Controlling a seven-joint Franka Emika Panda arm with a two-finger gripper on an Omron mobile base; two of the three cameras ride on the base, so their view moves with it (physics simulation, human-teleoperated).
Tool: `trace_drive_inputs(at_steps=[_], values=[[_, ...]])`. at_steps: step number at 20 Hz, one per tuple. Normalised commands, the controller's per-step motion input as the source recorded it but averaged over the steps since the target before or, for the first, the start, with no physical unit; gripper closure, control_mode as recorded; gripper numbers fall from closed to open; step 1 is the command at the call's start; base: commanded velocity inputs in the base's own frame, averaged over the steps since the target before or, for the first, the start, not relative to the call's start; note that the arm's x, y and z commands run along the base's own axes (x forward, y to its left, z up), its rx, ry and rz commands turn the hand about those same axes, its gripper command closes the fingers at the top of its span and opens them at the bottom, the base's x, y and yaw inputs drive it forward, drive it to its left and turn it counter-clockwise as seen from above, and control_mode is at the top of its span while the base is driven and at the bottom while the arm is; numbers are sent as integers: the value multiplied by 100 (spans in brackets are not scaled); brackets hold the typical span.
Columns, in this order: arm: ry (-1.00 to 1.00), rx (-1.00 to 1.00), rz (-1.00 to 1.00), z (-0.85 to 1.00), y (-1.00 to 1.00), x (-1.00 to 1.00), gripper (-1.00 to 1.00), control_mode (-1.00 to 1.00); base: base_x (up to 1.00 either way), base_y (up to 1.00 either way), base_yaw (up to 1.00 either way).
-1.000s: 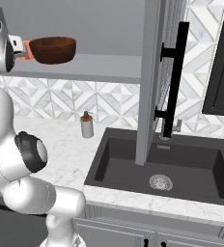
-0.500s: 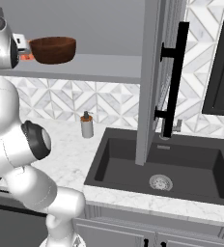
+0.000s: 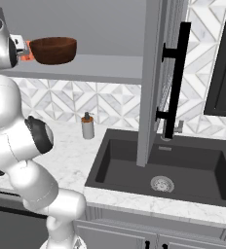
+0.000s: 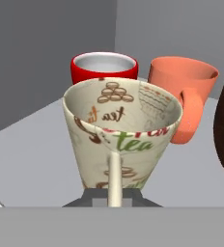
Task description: Gather all objects into one cabinet and sort the glasses and bowls to opposite sides.
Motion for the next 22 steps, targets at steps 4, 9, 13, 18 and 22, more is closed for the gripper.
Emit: trace_drive_inputs(at_steps=[4, 9, 13, 18, 22], values=[[0, 0, 0, -7, 4, 16, 100, -100, 0, 0, 0], [0, 0, 0, -16, 0, 5, 100, -100, 0, 0, 0], [0, 0, 0, -20, 0, 1, 100, -100, 0, 0, 0], [-4, 2, 0, -23, 0, 0, 100, -100, 0, 0, 0], [-9, 3, 0, -15, 0, 1, 100, -100, 0, 0, 0]])
